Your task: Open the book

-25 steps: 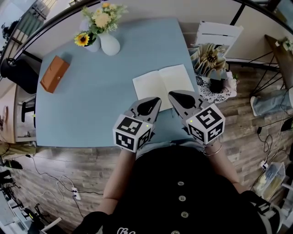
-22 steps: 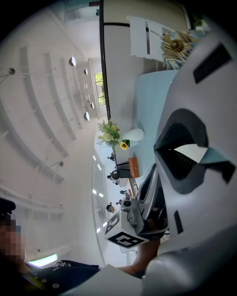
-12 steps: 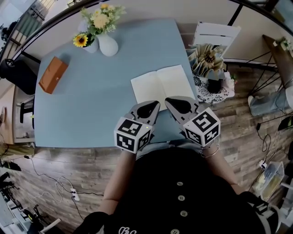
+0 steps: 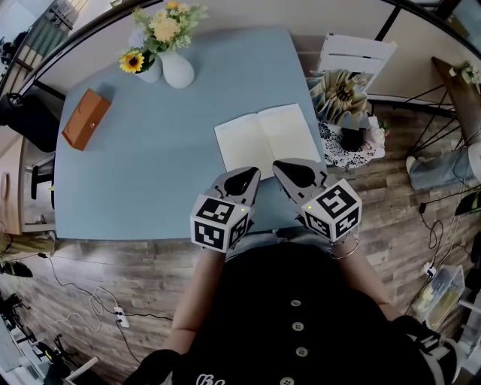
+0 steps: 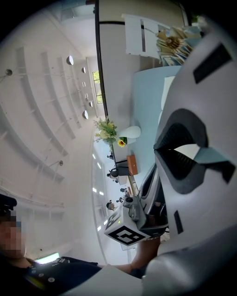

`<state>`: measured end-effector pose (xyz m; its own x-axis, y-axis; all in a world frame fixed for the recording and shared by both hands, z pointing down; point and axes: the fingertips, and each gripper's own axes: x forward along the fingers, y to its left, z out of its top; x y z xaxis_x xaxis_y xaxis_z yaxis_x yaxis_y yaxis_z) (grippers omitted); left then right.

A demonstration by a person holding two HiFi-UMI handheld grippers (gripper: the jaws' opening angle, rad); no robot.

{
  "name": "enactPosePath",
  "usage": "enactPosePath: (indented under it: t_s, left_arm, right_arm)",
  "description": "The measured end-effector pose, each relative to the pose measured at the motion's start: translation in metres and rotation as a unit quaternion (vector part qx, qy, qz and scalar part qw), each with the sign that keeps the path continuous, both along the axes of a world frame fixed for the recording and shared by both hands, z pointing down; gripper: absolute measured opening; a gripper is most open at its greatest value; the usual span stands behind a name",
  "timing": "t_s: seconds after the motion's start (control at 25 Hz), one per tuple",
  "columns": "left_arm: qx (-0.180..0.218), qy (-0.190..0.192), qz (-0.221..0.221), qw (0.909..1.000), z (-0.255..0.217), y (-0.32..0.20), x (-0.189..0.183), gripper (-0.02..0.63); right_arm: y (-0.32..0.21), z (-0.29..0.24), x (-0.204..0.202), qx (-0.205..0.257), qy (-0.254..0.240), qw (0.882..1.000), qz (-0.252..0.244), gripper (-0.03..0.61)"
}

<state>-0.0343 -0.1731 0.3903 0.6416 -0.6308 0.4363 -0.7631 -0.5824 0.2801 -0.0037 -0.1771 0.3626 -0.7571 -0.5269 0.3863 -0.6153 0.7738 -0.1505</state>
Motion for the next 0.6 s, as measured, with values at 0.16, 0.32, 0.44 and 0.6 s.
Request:
enactPosePath:
  t_s: [0.16,0.32,0.44,0.6]
  left_arm:
    - [0.003,-0.01,-0.008,0.9999,0.001,0.001,-0.003,0.012]
    - [-0.001,-0.02,-0.011,0.9997,0.005,0.0,-0.005,0.012]
    - [-0.006,-0.024,-0.01,0.9997,0.009,0.001,-0.005,0.012]
    - [-0.009,-0.019,-0.004,0.9998,0.009,0.003,-0.001,0.012]
  right_arm:
    - [0.001,0.004,0.001,-0.007,0.005,1.0,0.003,0.002]
    - [0.001,0.012,-0.002,-0.014,0.019,1.0,0.004,0.002]
    - [0.003,0.015,-0.005,-0.016,0.022,1.0,0.001,0.002]
    - [0.006,0.016,-0.005,-0.016,0.024,1.0,-0.001,0.002]
